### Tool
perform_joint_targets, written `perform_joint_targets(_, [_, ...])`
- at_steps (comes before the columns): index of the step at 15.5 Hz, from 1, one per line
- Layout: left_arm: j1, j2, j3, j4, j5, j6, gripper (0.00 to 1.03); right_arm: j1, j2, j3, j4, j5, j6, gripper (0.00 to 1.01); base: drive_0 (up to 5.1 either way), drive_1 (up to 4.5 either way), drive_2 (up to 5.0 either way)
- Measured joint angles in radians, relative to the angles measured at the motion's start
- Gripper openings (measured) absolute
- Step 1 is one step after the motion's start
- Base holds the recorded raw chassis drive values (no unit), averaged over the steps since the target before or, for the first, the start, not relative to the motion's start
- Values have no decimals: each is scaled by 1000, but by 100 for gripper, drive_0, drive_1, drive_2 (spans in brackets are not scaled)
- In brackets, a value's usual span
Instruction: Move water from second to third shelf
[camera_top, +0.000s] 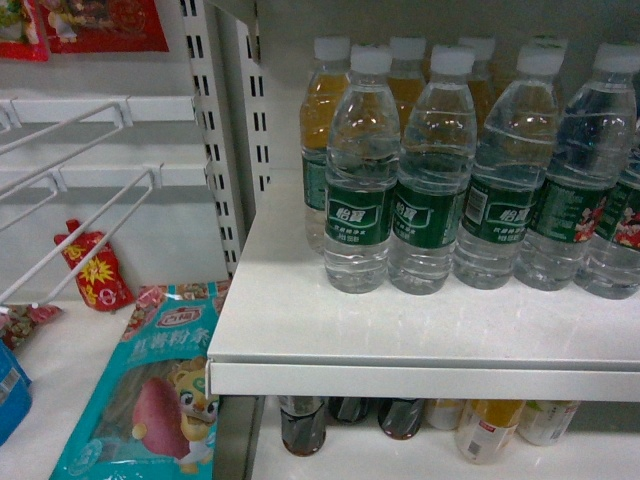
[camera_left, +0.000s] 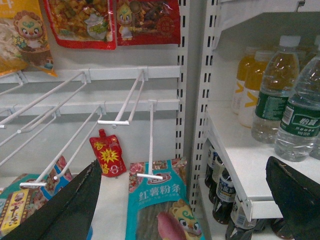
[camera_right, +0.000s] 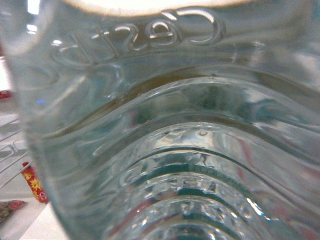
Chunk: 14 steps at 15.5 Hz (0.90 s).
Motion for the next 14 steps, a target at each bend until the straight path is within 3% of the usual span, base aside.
perform_joint_targets(5, [0,0,0,0,0,0,98,98,509,-16,522,-14,-57,41,0,0,0])
perform_joint_targets(11, [0,0,0,0,0,0,98,147,843,138,539,5,-74,41,0,0,0])
perform_joint_targets(14, [0,0,0,0,0,0,98,148,942,242,482,23,-77,41,0,0,0])
